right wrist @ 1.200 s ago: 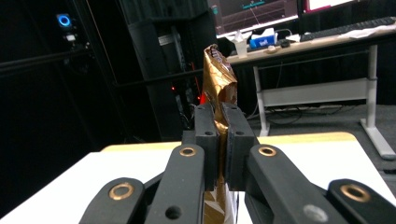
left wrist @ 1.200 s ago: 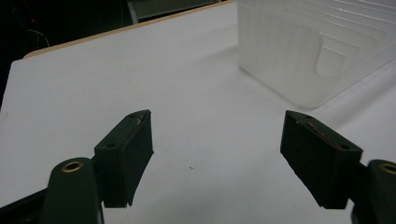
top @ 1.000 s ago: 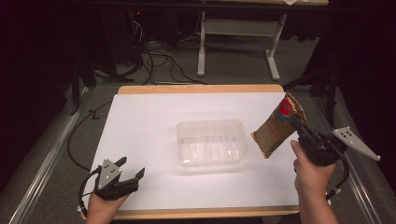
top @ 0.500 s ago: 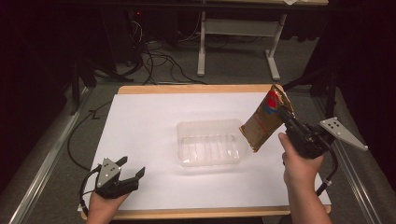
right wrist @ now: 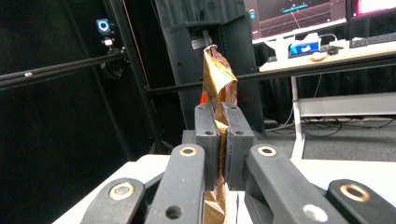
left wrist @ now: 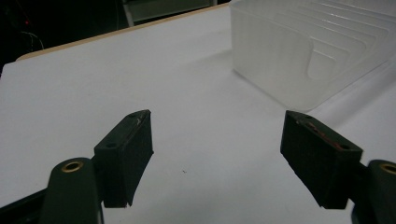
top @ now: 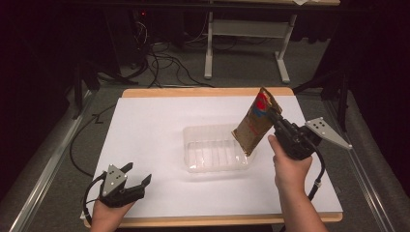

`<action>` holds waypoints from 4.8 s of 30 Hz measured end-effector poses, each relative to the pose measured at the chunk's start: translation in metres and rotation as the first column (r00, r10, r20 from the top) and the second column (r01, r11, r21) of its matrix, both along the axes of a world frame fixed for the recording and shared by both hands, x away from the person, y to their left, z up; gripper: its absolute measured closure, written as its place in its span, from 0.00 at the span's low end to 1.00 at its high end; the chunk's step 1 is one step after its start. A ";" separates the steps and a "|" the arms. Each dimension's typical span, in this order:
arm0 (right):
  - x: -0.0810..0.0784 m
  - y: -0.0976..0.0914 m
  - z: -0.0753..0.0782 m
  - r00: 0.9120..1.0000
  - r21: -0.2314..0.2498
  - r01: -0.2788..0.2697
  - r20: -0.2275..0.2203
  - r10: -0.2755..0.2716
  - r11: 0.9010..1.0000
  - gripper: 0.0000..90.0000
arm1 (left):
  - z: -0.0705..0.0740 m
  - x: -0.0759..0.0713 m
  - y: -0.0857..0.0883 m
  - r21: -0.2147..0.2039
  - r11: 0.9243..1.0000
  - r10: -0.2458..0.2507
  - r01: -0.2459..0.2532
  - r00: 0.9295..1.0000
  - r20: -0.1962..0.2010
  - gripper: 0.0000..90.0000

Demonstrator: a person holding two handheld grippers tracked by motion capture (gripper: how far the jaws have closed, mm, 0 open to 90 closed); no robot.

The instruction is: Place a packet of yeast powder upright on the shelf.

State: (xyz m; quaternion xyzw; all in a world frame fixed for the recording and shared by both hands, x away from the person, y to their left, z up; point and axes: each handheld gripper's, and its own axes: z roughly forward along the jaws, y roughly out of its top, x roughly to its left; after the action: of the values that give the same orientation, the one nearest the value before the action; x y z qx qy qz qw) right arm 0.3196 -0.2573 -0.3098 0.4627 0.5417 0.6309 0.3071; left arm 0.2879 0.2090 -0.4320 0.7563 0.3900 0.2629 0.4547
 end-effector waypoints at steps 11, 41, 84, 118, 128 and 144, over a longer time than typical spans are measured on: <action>0.015 0.021 -0.016 0.999 -0.024 0.007 -0.038 -0.007 1.000 0.98 | 0.001 0.000 0.001 0.003 1.000 0.000 0.000 1.000 0.008 0.29; 0.049 0.064 -0.035 0.994 -0.079 0.042 -0.097 -0.050 0.996 0.97 | 0.005 -0.001 0.004 -0.006 1.000 -0.007 0.007 1.000 0.028 0.29; 0.046 0.104 -0.045 0.991 -0.007 -0.025 -0.134 0.024 1.000 0.95 | 0.004 -0.002 0.001 0.012 1.000 -0.024 0.023 0.999 0.022 0.29; 0.043 0.081 -0.052 0.986 -0.049 -0.056 -0.163 0.047 0.997 0.80 | 0.002 -0.001 0.000 0.024 0.999 -0.027 0.027 1.000 0.014 0.29; 0.049 0.087 -0.052 0.979 0.004 -0.069 -0.190 0.069 0.998 0.86 | 0.002 -0.002 0.000 0.027 0.999 -0.025 0.025 1.000 0.016 0.29; 0.049 0.103 -0.054 0.974 0.056 -0.071 -0.211 0.081 0.996 0.88 | 0.003 -0.003 0.001 0.024 0.999 -0.027 0.027 0.999 0.022 0.29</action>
State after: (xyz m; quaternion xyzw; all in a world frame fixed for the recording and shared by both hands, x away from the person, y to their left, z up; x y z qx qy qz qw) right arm 0.3685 -0.1538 -0.3638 0.5137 0.5735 0.6020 0.2117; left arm 0.2853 0.2104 -0.4287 0.7639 0.3715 0.2699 0.4536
